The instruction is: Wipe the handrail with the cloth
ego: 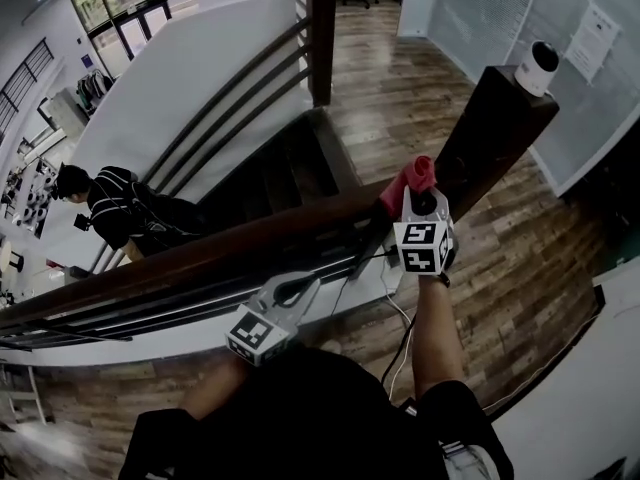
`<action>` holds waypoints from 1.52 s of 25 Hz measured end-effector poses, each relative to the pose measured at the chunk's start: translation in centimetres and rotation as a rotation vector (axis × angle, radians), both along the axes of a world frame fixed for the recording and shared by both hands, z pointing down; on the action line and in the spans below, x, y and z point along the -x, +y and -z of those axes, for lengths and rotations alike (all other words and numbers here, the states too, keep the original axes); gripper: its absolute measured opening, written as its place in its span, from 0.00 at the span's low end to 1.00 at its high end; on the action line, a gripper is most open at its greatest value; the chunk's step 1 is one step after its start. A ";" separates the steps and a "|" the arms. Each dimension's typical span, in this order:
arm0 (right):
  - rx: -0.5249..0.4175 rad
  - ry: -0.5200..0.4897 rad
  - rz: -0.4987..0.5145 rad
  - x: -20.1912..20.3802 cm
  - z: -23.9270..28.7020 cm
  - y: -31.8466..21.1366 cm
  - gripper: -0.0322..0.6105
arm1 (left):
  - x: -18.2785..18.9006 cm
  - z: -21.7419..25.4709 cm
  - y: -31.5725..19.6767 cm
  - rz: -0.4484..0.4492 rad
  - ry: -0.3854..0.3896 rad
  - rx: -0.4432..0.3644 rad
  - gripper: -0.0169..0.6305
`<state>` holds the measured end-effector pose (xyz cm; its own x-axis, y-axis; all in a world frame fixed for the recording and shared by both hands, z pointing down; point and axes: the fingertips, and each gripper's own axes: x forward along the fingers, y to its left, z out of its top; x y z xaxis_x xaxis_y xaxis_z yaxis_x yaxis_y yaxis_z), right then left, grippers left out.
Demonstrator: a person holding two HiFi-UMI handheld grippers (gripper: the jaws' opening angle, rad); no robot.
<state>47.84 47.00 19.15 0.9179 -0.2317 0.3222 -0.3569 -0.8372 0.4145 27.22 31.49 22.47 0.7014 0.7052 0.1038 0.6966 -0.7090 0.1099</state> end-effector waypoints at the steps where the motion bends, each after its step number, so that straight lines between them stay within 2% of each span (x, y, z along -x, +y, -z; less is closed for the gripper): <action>1: -0.020 0.018 0.003 0.3 0.4 0.0 0.12 | -0.1 0.1 -0.2 0.004 0.000 0.010 0.03; 6: -0.105 0.094 -0.010 2.0 3.6 0.2 0.12 | -1.1 1.2 -1.2 -0.009 0.009 0.037 0.03; 13: -0.264 0.166 -0.033 7.7 6.4 0.4 0.12 | -1.1 2.0 -1.2 -0.128 0.025 0.076 0.03; 16: -0.329 0.166 -0.048 9.8 6.2 -0.2 0.12 | -0.8 1.9 -1.8 -0.164 0.024 0.089 0.03; 20: -0.372 0.152 -0.071 13.0 5.3 -1.7 0.12 | 0.3 1.5 -2.9 -0.211 -0.006 0.101 0.03; 23: -0.416 0.132 -0.051 15.3 5.4 -4.3 0.12 | 1.2 1.9 -4.2 -0.218 0.003 0.103 0.03; 25: -0.480 0.104 -0.027 17.0 5.7 -6.2 0.12 | 1.9 2.0 -5.0 -0.217 0.000 0.132 0.03; 29: -0.611 0.069 0.005 20.4 6.2 -10.1 0.11 | 3.5 0.4 -8.0 -0.198 -0.019 0.166 0.03; 32: -0.618 0.077 0.035 22.0 6.7 -12.4 0.11 | 3.9 -0.4 -10.3 -0.159 -0.037 0.148 0.03; 38: -0.707 0.005 0.180 24.4 5.3 -14.6 0.11 | 5.9 -0.6 -13.9 0.051 -0.016 0.127 0.03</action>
<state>23.43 32.37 13.88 0.8470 -0.5304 0.0353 -0.5138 -0.8339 -0.2013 21.28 17.63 23.04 0.7357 0.6768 0.0273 0.6573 -0.7231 0.2123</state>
